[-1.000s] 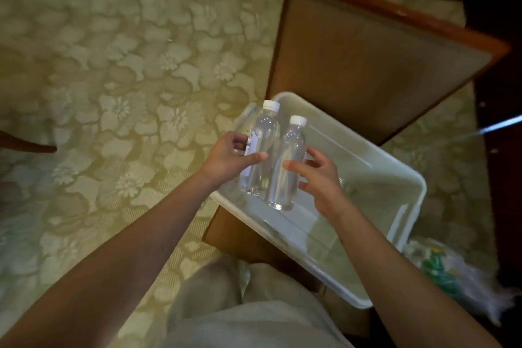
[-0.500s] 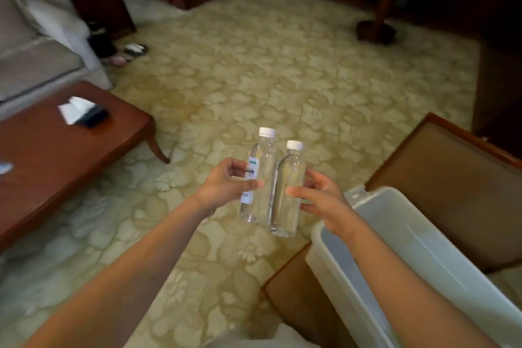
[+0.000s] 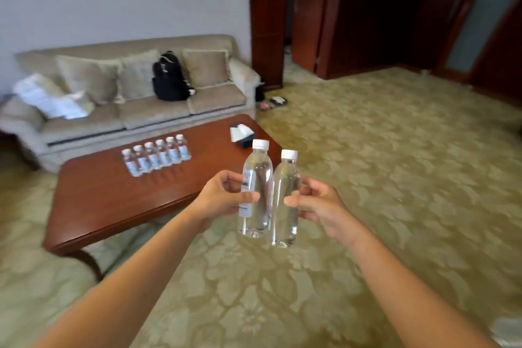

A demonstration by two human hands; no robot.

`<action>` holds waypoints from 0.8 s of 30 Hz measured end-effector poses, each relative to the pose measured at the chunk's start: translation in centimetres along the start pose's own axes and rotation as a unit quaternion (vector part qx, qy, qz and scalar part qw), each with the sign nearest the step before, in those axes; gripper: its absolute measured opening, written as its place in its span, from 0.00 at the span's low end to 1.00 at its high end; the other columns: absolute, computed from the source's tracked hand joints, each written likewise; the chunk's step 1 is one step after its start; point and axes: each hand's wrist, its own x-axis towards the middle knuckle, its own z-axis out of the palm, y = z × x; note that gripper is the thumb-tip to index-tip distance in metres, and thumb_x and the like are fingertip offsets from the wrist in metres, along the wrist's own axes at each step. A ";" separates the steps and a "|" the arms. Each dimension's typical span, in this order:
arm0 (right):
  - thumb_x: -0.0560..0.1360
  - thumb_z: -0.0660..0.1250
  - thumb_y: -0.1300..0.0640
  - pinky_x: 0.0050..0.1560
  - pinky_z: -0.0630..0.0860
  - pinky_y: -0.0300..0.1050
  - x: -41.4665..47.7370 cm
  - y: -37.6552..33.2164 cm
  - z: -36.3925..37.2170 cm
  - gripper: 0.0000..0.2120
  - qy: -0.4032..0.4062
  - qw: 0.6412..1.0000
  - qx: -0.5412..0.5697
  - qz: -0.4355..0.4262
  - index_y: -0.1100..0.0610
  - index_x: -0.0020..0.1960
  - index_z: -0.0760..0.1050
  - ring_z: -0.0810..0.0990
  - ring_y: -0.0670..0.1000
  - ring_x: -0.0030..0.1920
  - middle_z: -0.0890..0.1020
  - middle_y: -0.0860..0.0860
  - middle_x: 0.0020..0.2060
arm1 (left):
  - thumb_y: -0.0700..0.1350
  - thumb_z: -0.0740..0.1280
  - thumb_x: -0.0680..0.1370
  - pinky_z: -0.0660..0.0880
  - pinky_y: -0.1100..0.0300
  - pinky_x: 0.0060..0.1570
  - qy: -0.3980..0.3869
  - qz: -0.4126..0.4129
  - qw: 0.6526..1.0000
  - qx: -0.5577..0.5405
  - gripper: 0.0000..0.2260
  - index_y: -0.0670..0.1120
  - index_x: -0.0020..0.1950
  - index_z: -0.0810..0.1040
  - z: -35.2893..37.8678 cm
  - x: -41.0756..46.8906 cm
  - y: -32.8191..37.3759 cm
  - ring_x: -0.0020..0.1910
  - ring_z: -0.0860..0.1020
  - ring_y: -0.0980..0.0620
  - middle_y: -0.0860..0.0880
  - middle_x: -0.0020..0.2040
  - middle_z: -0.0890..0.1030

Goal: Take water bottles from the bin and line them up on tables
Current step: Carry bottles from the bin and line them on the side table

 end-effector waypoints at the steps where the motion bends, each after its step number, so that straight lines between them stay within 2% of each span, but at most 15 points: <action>1: 0.66 0.77 0.68 0.55 0.81 0.52 0.6 -0.4 1.9 0.23 -0.021 1.000 -0.005 0.002 0.50 0.56 0.82 0.83 0.46 0.42 0.77 0.43 0.34 | 0.42 0.83 0.62 0.81 0.46 0.50 0.021 0.001 1.000 -0.010 0.25 0.44 0.53 0.74 -1.9 -0.9 -0.1 0.44 0.84 0.49 0.45 0.49 0.83; 6: 0.65 0.79 0.67 0.47 0.81 0.44 3.3 -2.0 11.1 0.25 -0.121 0.992 -0.045 0.003 0.51 0.58 0.80 0.83 0.43 0.39 0.77 0.43 0.33 | 0.50 0.83 0.53 0.79 0.40 0.54 0.129 -0.002 0.991 -0.037 0.35 0.43 0.55 0.75 -10.3 -5.4 -0.9 0.49 0.84 0.43 0.44 0.50 0.84; 8: 0.66 0.78 0.67 0.50 0.79 0.47 4.2 -2.6 14.9 0.21 -0.167 0.984 -0.062 -0.004 0.48 0.52 0.80 0.83 0.43 0.39 0.79 0.42 0.29 | 0.51 0.83 0.52 0.79 0.40 0.54 0.173 -0.007 0.984 -0.050 0.36 0.44 0.55 0.75 -13.3 -7.1 -1.5 0.51 0.84 0.42 0.42 0.52 0.84; 10: 0.66 0.78 0.67 0.55 0.79 0.52 4.9 -3.1 18.7 0.20 -0.209 0.975 -0.077 -0.007 0.47 0.49 0.79 0.83 0.46 0.43 0.81 0.42 0.28 | 0.49 0.82 0.56 0.80 0.42 0.53 0.217 -0.012 0.974 -0.056 0.32 0.44 0.56 0.74 -16.0 -8.8 -2.1 0.51 0.84 0.43 0.41 0.53 0.84; 13: 0.66 0.79 0.66 0.57 0.79 0.54 6.2 -3.3 24.9 0.22 -0.279 0.955 -0.098 -0.006 0.49 0.55 0.80 0.84 0.47 0.45 0.84 0.43 0.32 | 0.43 0.80 0.64 0.82 0.50 0.47 0.286 -0.022 0.956 -0.067 0.25 0.43 0.56 0.74 -20.3 -11.0 -3.2 0.47 0.85 0.47 0.41 0.52 0.84; 16: 0.67 0.77 0.68 0.56 0.79 0.51 7.5 -3.2 31.2 0.19 -0.340 0.935 -0.103 -0.005 0.47 0.48 0.79 0.85 0.47 0.45 0.86 0.45 0.36 | 0.40 0.79 0.67 0.81 0.55 0.42 0.355 -0.031 0.931 -0.079 0.21 0.43 0.55 0.74 -24.7 -12.9 -4.4 0.43 0.84 0.52 0.41 0.53 0.84; 19: 0.67 0.77 0.69 0.55 0.80 0.51 9.1 -3.1 37.3 0.18 -0.394 0.912 -0.115 -0.006 0.47 0.45 0.80 0.85 0.47 0.44 0.87 0.46 0.37 | 0.40 0.79 0.67 0.80 0.58 0.39 0.417 -0.034 0.904 -0.090 0.20 0.44 0.55 0.74 -29.1 -14.3 -5.3 0.45 0.83 0.52 0.42 0.52 0.83; 22: 0.65 0.78 0.69 0.57 0.81 0.57 11.5 -3.5 43.0 0.21 -0.443 0.890 -0.110 -0.001 0.49 0.52 0.83 0.86 0.55 0.50 0.87 0.52 0.43 | 0.40 0.79 0.68 0.79 0.61 0.37 0.465 -0.025 0.880 -0.092 0.19 0.44 0.54 0.75 -33.0 -14.7 -5.3 0.44 0.84 0.54 0.45 0.51 0.84; 24: 0.65 0.78 0.68 0.52 0.82 0.53 13.3 -4.0 46.9 0.23 -0.475 0.873 -0.114 -0.006 0.50 0.57 0.83 0.85 0.55 0.53 0.86 0.56 0.50 | 0.40 0.79 0.68 0.80 0.59 0.39 0.494 -0.019 0.864 -0.095 0.20 0.45 0.54 0.74 -35.7 -14.9 -5.2 0.45 0.84 0.53 0.45 0.51 0.84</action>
